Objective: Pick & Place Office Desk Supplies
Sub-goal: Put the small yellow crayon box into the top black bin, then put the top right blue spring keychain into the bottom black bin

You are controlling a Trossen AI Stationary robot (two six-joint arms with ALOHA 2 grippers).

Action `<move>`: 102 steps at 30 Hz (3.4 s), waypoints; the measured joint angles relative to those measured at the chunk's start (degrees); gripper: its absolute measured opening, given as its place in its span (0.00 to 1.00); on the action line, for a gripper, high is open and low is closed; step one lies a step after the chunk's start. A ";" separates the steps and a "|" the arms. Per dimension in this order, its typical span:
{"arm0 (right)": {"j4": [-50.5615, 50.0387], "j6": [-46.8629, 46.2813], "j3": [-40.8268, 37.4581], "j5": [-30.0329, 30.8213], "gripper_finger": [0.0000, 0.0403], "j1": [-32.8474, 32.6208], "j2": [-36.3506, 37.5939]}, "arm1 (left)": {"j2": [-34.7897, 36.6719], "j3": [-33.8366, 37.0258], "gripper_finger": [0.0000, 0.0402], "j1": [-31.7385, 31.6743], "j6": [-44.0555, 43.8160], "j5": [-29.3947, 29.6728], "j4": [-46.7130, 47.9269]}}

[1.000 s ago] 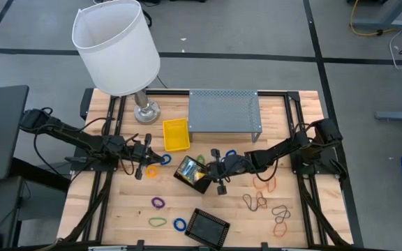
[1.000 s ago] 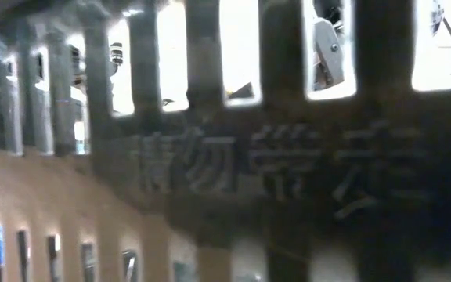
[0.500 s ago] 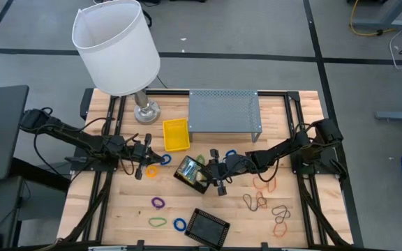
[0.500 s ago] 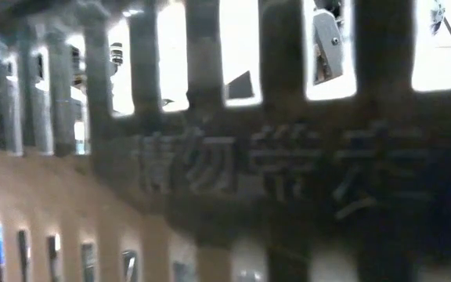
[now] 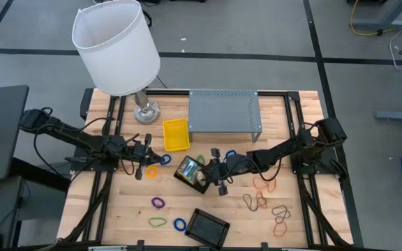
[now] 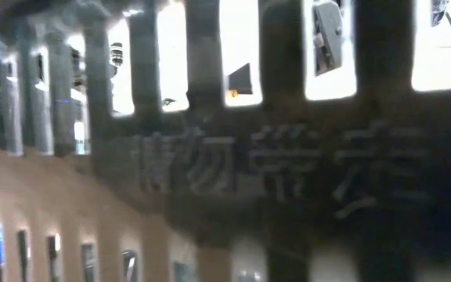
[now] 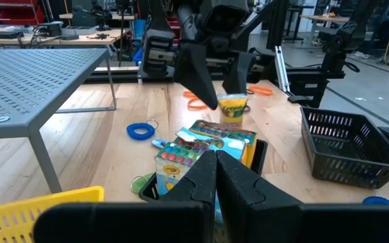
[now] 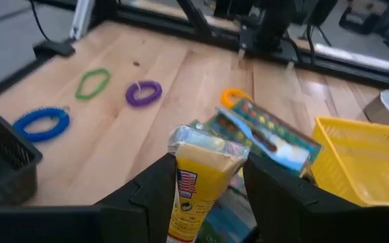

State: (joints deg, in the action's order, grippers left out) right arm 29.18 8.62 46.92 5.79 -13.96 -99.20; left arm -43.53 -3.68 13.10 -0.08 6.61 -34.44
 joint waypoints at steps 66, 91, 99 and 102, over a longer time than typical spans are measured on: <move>-43.92 -10.61 0.00 -0.52 0.67 -2.07 15.84 | 24.09 0.07 0.04 0.06 0.18 4.71 26.38; -55.14 0.05 0.93 -8.88 0.67 15.85 10.94 | 24.92 0.04 0.04 0.04 6.19 9.91 28.22; -56.87 1.26 4.83 -9.74 0.67 15.34 7.67 | 24.90 0.04 0.04 0.04 7.31 0.16 28.17; -56.90 1.31 4.96 -11.06 0.67 15.32 6.41 | 24.90 0.02 0.04 0.06 7.19 -2.49 28.11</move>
State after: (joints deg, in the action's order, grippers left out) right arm -27.72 9.93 51.88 -5.27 1.37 -92.79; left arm -18.63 -3.66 13.17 7.11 4.12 -6.33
